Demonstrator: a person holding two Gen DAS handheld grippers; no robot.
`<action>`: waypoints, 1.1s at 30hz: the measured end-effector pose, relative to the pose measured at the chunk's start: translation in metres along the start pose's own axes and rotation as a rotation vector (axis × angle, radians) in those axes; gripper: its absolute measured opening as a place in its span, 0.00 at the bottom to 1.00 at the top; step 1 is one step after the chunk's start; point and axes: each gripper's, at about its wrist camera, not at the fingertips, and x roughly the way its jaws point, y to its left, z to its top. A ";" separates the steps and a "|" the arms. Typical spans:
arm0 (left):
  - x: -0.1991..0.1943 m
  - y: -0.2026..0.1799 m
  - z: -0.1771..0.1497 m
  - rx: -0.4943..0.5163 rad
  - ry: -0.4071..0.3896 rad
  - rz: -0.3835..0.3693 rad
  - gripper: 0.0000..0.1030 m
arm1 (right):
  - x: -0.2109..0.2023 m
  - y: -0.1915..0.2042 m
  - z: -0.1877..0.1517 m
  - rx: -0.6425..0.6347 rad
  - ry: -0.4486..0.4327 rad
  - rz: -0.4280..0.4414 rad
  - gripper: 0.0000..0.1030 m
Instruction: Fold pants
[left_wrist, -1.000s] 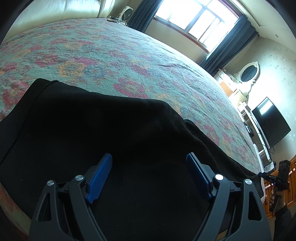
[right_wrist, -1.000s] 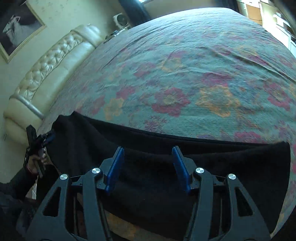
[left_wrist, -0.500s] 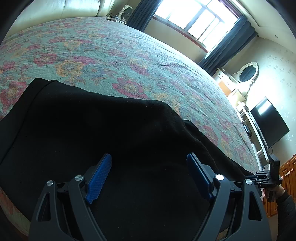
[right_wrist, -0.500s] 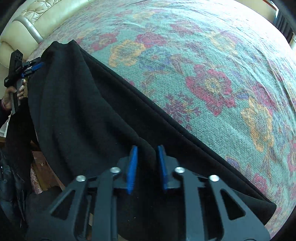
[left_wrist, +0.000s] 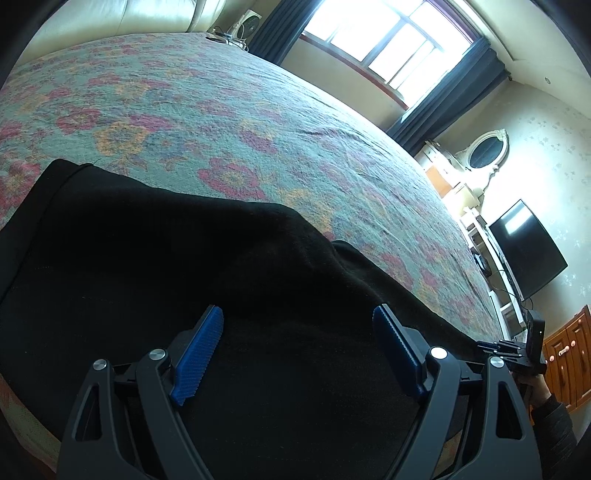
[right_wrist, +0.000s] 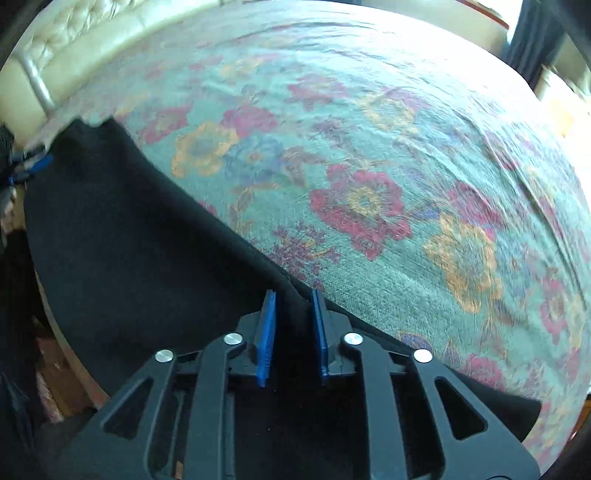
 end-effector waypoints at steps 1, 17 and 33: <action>0.001 -0.006 -0.001 0.015 0.004 -0.010 0.80 | -0.014 -0.015 -0.005 0.089 -0.044 0.020 0.50; 0.046 -0.120 -0.051 0.321 0.145 -0.180 0.80 | -0.105 -0.167 -0.213 1.069 -0.369 -0.015 0.62; 0.062 -0.110 -0.065 0.307 0.161 -0.120 0.80 | -0.069 -0.165 -0.235 1.163 -0.525 0.156 0.35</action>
